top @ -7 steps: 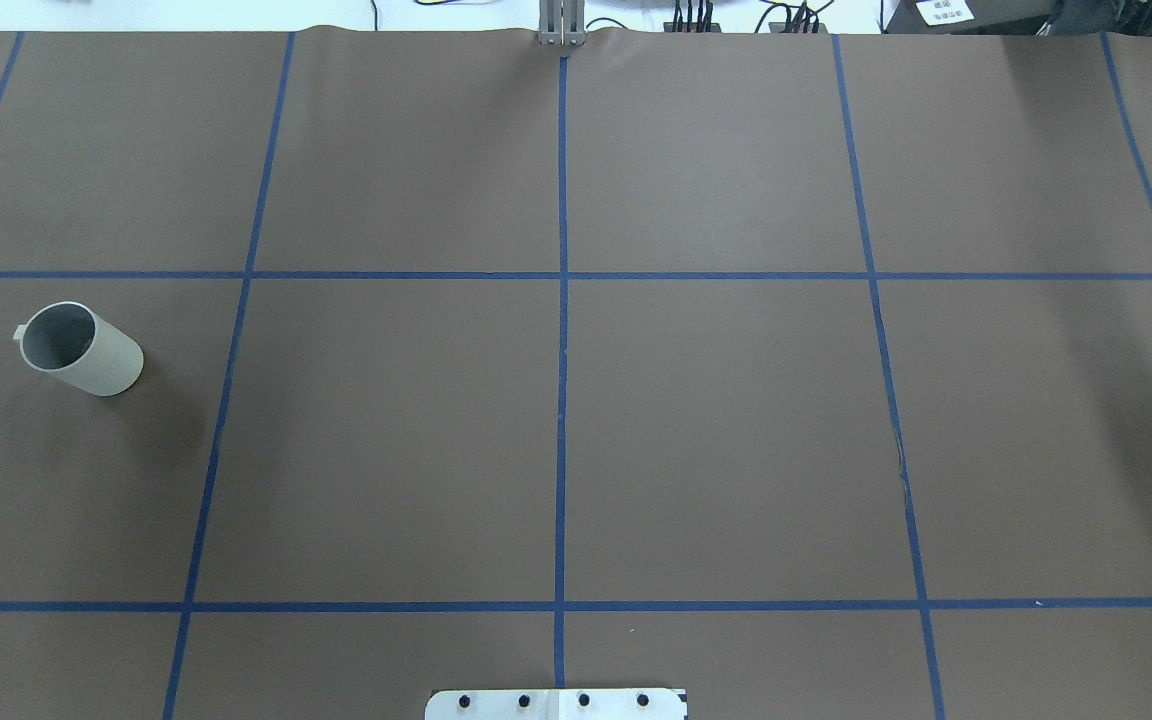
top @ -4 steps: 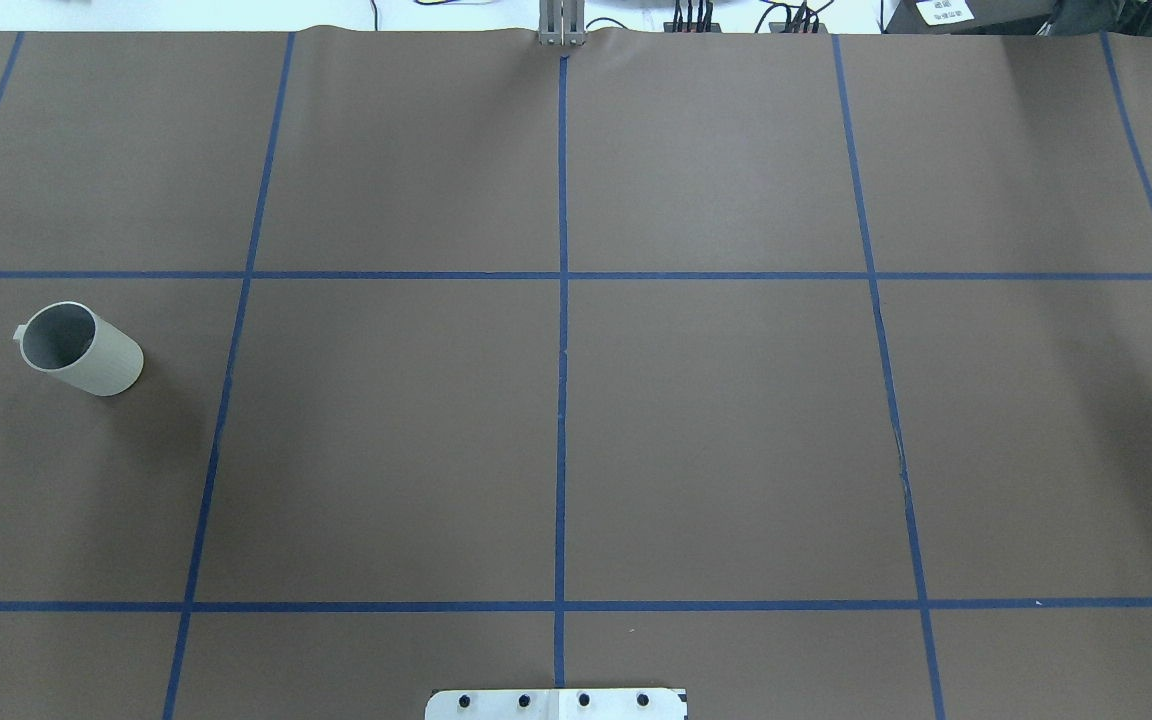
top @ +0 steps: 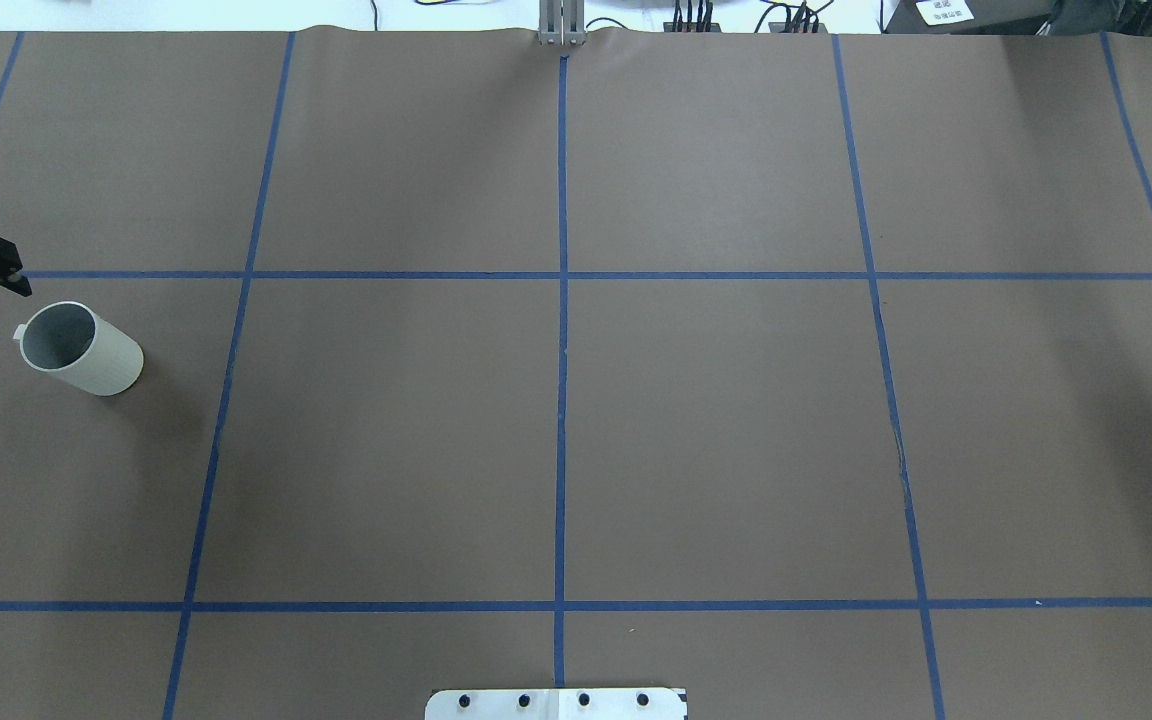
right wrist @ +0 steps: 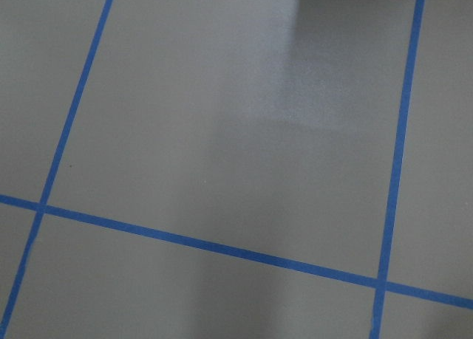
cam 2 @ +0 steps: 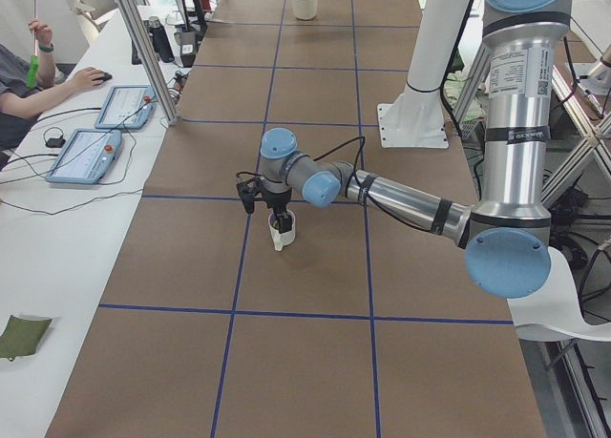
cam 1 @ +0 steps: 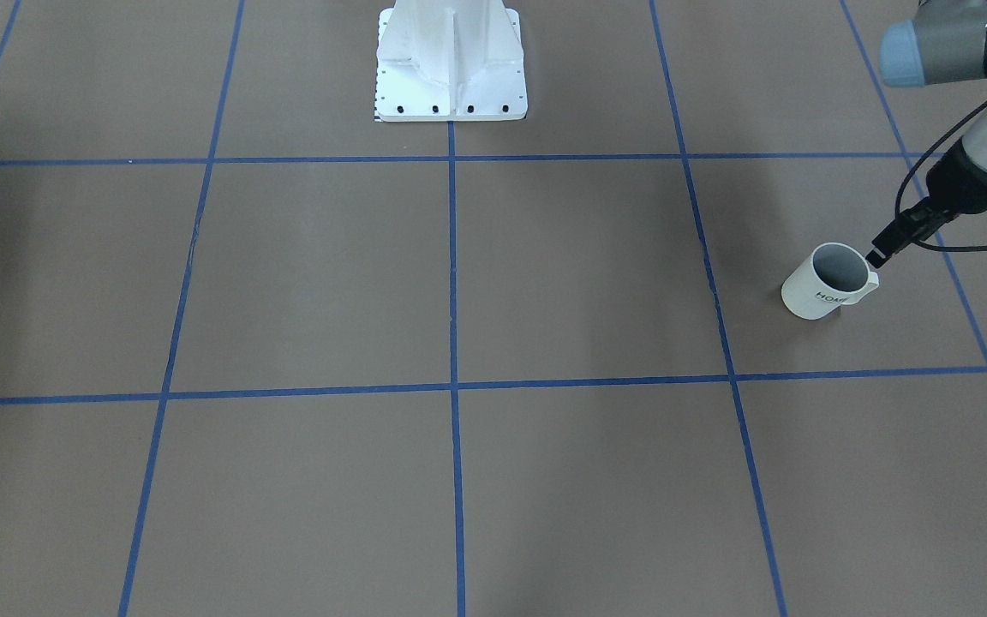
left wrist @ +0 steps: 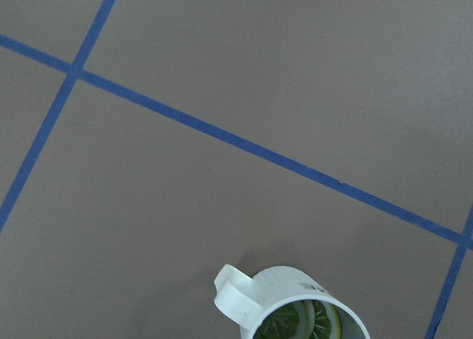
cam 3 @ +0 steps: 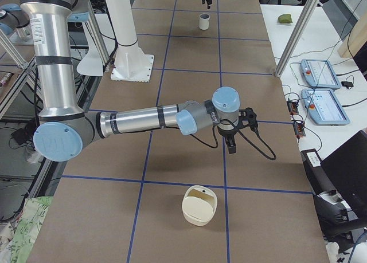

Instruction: Left arm hands cup to right arm to dump lemon

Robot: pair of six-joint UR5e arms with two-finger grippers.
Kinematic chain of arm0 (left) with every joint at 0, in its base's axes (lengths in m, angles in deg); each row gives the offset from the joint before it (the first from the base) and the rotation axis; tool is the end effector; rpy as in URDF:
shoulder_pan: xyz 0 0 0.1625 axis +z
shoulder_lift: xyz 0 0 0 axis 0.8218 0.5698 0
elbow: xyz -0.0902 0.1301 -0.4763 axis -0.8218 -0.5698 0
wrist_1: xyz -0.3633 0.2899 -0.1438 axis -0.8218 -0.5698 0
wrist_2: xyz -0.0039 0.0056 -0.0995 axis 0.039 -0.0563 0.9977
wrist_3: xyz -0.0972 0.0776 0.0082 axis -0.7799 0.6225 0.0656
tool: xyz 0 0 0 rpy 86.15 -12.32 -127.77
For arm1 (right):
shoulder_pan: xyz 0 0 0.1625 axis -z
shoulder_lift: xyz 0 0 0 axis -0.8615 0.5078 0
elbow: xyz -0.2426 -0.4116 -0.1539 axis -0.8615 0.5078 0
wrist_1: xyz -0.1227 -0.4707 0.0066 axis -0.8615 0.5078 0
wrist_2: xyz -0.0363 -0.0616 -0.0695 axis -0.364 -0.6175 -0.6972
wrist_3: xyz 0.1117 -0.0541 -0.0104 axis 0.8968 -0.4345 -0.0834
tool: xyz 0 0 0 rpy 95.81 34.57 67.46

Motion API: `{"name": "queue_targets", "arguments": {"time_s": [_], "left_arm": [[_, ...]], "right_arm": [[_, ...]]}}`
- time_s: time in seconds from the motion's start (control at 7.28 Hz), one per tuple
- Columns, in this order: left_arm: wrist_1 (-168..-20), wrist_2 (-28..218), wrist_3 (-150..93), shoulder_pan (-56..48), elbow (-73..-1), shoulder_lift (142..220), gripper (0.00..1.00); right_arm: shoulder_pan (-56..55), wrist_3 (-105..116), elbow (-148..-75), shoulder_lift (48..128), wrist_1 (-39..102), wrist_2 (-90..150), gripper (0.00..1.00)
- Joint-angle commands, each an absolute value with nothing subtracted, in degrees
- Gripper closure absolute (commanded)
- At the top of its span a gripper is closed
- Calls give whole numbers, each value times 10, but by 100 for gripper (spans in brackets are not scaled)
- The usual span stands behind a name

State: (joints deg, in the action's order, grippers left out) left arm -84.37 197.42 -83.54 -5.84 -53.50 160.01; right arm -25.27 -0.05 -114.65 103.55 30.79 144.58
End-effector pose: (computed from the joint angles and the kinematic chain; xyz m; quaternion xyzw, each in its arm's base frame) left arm 0.2225 -0.5348 0.5735 -0.0438 0.3822 -0.2482 0.8891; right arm -0.0162 -0.6245 0.6141 0.1366 -0.4199 -0.0425 0.8962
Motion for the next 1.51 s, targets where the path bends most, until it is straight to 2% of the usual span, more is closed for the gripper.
{"name": "queue_targets", "arguments": {"time_s": [0.0, 0.41, 0.55, 0.69, 1.1, 1.24, 1.37], "left_arm": [[-857, 1951, -875, -28, -537, 1583, 1], [-857, 1952, -873, -15, -524, 1584, 9], [-858, 1952, -872, -15, -516, 1589, 9], [-858, 1951, -871, -12, -509, 1591, 15], [-858, 1951, -871, -10, -505, 1593, 46], [-858, 1951, -871, -10, -503, 1598, 60], [-859, 1951, -871, -8, -499, 1598, 68]], "right_arm": [[-253, 3, -1156, 1036, 308, 1452, 0], [-253, 6, -1163, 1036, 308, 1453, 0], [-253, 6, -1166, 1036, 308, 1455, 0], [-253, 6, -1166, 1036, 308, 1455, 0], [-252, 4, -1161, 1035, 308, 1457, 0], [-252, 5, -1165, 1035, 308, 1457, 0], [-252, 5, -1166, 1035, 307, 1457, 0]]}}
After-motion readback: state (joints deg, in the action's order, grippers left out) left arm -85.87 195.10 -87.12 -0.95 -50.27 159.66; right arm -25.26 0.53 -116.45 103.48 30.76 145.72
